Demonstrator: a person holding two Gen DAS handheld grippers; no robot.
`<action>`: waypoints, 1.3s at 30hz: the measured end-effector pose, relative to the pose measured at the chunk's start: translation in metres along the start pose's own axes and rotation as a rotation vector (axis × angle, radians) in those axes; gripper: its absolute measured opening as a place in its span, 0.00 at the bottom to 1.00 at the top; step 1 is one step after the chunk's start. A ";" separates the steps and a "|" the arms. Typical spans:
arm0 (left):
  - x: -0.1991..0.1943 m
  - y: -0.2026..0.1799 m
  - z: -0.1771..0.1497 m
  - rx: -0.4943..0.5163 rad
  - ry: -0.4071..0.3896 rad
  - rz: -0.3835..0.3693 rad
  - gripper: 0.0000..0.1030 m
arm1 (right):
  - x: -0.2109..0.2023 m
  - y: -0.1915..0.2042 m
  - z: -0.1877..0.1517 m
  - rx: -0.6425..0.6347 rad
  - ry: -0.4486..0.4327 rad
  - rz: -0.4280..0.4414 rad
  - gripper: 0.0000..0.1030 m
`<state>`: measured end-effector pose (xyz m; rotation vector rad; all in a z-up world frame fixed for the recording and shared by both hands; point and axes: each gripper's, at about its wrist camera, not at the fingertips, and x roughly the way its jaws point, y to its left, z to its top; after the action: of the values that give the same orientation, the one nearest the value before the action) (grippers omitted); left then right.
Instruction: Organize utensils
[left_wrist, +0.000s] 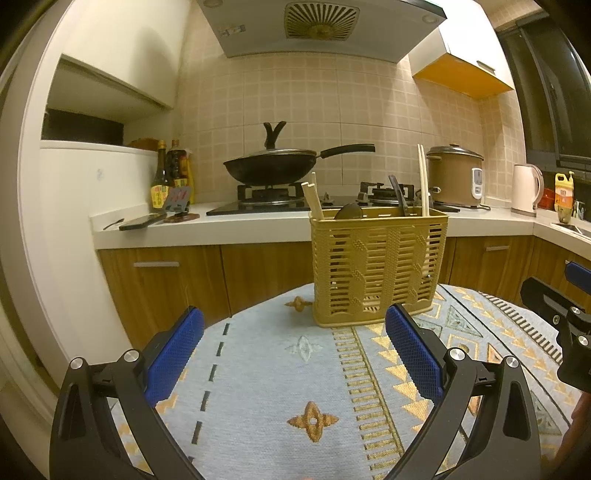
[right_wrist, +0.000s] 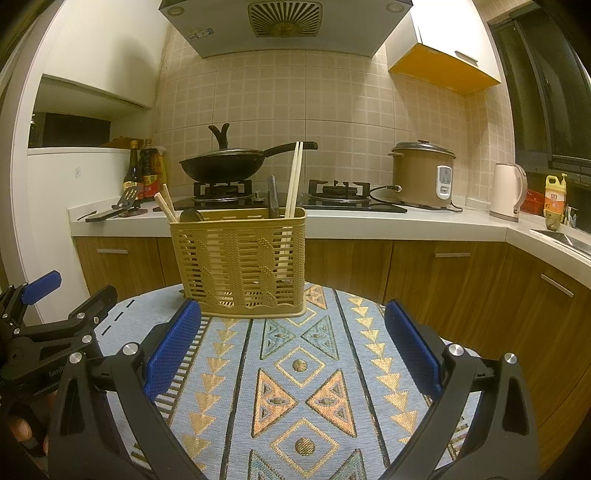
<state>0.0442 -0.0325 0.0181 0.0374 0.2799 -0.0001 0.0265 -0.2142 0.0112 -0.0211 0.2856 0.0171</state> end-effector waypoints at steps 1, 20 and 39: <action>0.000 0.000 0.000 0.001 0.001 0.001 0.92 | 0.000 0.000 0.000 0.000 0.000 0.001 0.92; 0.000 0.002 0.001 0.000 0.010 0.005 0.92 | 0.001 0.002 0.001 -0.004 0.004 -0.002 0.92; 0.002 0.004 0.001 -0.006 0.019 0.002 0.92 | 0.000 0.002 0.000 0.000 0.002 -0.006 0.92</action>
<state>0.0460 -0.0289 0.0188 0.0319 0.2985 0.0032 0.0265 -0.2123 0.0117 -0.0224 0.2879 0.0115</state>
